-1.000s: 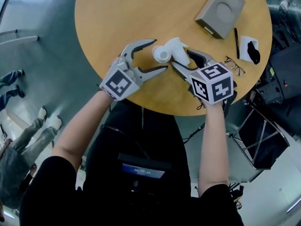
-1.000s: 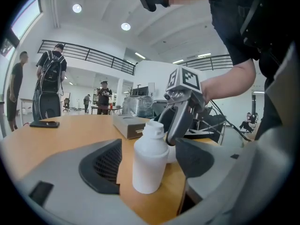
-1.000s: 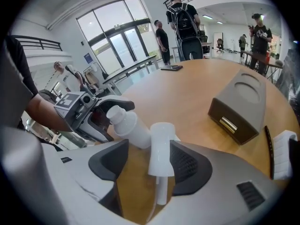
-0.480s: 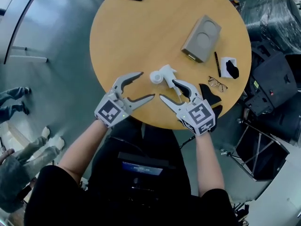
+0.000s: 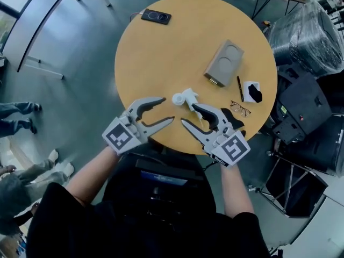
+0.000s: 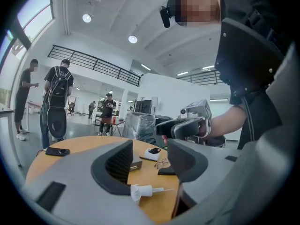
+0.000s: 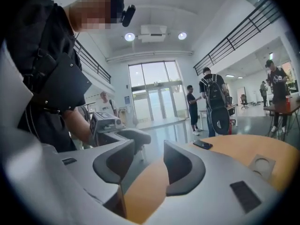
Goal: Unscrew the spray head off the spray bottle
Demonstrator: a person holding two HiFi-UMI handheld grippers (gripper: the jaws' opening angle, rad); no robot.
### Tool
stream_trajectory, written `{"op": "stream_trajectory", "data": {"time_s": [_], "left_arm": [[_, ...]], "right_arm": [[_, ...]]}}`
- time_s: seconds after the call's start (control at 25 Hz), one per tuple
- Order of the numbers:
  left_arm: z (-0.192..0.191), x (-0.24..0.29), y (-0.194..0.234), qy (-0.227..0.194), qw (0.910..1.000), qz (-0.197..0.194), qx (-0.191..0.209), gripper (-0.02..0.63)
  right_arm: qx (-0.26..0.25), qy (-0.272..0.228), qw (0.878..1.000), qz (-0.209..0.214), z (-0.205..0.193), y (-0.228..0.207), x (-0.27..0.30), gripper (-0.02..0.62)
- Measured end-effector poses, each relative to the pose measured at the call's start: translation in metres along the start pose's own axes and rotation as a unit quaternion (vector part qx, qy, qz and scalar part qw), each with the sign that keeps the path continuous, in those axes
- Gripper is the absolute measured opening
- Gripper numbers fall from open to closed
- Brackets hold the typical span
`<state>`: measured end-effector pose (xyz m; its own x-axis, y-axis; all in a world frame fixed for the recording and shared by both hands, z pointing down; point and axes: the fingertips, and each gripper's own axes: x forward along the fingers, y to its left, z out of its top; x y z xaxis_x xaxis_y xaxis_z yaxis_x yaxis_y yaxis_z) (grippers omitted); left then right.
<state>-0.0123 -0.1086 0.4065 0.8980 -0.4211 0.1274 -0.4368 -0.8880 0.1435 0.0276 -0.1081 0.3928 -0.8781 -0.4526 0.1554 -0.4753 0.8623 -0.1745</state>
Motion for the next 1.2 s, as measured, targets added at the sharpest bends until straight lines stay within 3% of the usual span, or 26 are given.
{"op": "stream_trajectory", "data": {"time_s": [0.28, 0.44, 0.6, 1.2], "left_arm": [[0.056, -0.018, -0.02, -0.022, 0.9998, -0.002, -0.002, 0.129], [0.073, -0.02, -0.029, -0.028, 0.9996, -0.007, -0.004, 0.061], [0.082, -0.022, -0.033, -0.031, 0.9995, -0.003, 0.002, 0.014], [0.1, -0.026, -0.051, -0.034, 0.9992, -0.013, 0.013, 0.012]], "right_arm": [[-0.005, -0.068, 0.998, -0.009, 0.063, 0.025, -0.016, 0.142], [-0.013, -0.089, 0.996, -0.015, 0.081, 0.033, -0.025, 0.009], [-0.019, -0.09, 0.996, -0.019, 0.086, 0.038, -0.03, 0.008], [-0.015, -0.08, 0.996, -0.022, 0.098, 0.048, -0.044, 0.006]]}}
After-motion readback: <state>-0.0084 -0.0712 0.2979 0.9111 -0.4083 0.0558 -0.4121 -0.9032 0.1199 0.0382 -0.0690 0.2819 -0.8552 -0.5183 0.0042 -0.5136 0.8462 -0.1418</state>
